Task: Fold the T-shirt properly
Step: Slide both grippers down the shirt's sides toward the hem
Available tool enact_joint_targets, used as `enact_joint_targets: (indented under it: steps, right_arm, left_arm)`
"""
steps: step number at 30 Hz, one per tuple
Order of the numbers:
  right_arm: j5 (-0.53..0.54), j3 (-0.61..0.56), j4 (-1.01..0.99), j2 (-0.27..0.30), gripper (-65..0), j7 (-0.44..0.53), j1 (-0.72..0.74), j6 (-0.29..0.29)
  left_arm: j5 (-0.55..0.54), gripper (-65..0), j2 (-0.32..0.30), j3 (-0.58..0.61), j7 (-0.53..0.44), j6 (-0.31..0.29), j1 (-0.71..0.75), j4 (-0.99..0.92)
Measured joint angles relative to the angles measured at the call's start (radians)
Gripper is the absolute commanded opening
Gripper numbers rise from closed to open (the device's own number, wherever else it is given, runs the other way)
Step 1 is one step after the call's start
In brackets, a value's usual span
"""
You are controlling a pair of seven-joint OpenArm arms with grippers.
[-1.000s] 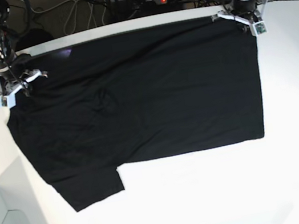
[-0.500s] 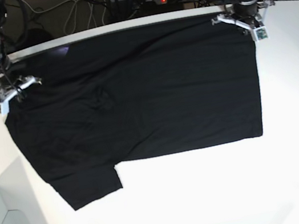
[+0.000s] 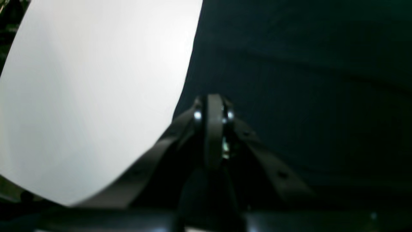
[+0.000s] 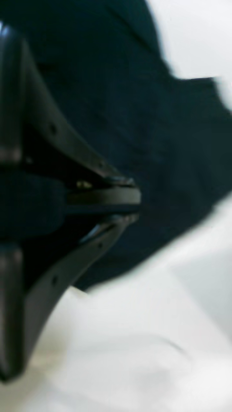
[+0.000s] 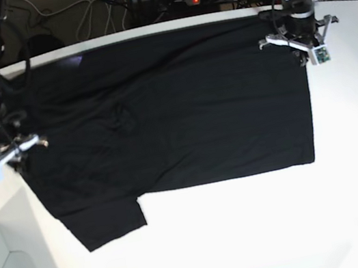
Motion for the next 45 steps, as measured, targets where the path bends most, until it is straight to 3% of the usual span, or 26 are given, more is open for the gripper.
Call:
enact_joint_targets:
  steps: [2, 3, 11, 16, 20, 26, 38, 45]
  right_arm:
    - [0.011, -0.008, -0.065, 0.024, -49.6, -0.003, 0.082, 0.004]
    - [0.007, -0.011, -0.106, 0.034, -47.8, -0.005, 0.123, 0.042]
    - [0.01, 0.005, -0.7, 0.074, -44.7, -0.103, 0.531, 0.499]
    - [-0.016, 0.008, -1.097, 0.126, -44.7, -0.078, 0.723, 0.599]
    - [-0.008, -0.04, -1.263, 0.154, -44.6, 0.025, 0.808, 0.607]
    - [-0.009, -0.126, -1.294, 0.143, -44.6, 0.096, 0.796, 0.608]
    - [-0.006, -0.125, -1.295, 0.123, -44.6, 0.208, 0.732, 0.608]
    - [-0.01, -0.054, -1.295, 0.134, -44.7, 0.311, 0.731, 0.602]
  left_arm:
    - [0.002, -63.2, 0.0, -0.001, 0.007, 0.0, 0.0, 0.0]
    - [0.004, -63.2, 0.0, -0.002, 0.011, 0.001, -0.003, 0.0]
    - [0.004, -63.2, 0.0, -0.001, 0.015, 0.0, -0.016, 0.0]
    - [0.001, -63.1, 0.0, -0.001, 0.014, 0.0, -0.017, -0.001]
    - [0.002, -63.1, 0.0, -0.001, 0.014, 0.0, -0.013, -0.001]
    - [0.001, -63.1, 0.001, -0.001, 0.014, 0.0, -0.011, -0.002]
    - [0.0, -63.1, 0.0, -0.001, 0.014, 0.0, -0.006, -0.002]
    - [0.0, -63.1, 0.0, -0.001, 0.014, 0.0, -0.006, -0.002]
